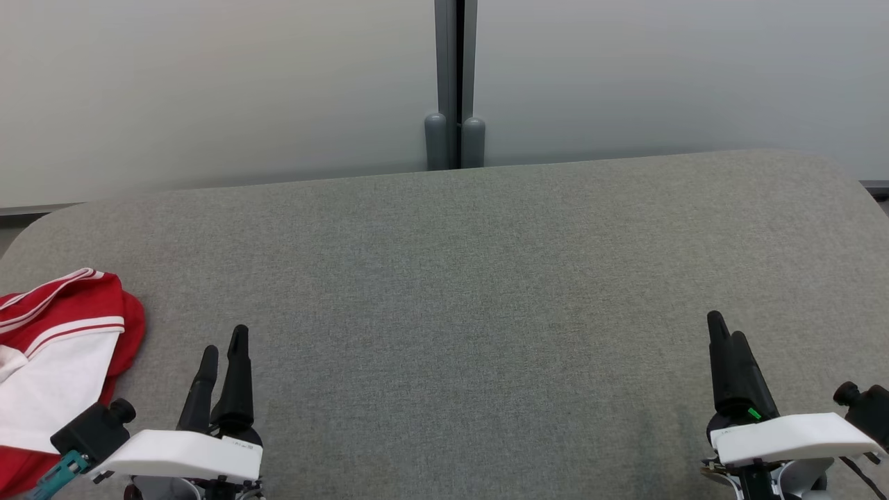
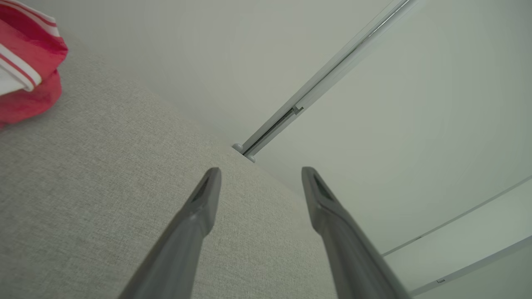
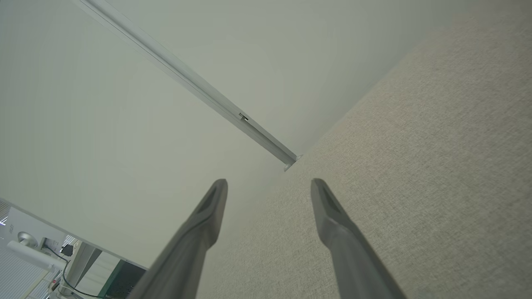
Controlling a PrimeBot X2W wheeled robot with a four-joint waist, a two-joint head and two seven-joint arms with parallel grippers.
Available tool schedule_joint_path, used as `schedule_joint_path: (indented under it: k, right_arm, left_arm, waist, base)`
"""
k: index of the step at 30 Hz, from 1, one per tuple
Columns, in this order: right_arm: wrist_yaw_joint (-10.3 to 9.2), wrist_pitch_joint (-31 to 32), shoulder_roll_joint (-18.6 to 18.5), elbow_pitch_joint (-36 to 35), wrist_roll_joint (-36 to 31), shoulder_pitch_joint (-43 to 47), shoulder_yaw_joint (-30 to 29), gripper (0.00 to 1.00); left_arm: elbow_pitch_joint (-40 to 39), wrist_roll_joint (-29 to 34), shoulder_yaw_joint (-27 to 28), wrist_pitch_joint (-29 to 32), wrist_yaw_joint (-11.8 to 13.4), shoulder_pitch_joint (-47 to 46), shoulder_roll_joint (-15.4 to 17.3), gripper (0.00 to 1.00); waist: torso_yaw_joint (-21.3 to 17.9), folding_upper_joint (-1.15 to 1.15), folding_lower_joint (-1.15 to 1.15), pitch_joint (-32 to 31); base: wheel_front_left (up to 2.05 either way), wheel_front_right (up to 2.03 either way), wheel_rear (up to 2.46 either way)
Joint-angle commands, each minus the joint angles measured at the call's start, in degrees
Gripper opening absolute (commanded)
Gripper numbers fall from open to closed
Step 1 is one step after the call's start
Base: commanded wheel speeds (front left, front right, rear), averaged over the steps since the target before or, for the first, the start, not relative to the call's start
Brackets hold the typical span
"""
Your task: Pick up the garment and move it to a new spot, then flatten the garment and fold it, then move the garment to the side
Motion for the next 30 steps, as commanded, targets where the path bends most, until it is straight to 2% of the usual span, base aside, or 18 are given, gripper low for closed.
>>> schedule_joint_path:
  k: [1,30]
  right_arm:
    - [0.01,-0.4,-0.5,-1.1,-1.3,-0.5,0.3,1.0]
    - [0.01,-5.7,-0.6,-3.4,-21.8,0.1,4.9,1.0]
  left_arm:
    - [-1.1,1.4,-0.1,-0.3,0.2,-0.8,0.6,1.0]
    - [-5.4,23.1,-3.8,-5.5,3.4,0.6,1.9,1.0]
  waist:
    - [0.0,0.0,0.0,0.0]
    - [-0.1,0.0,0.0,0.2]
  base:
    - [0.0,0.0,0.0]
    - [0.0,0.0,0.0]
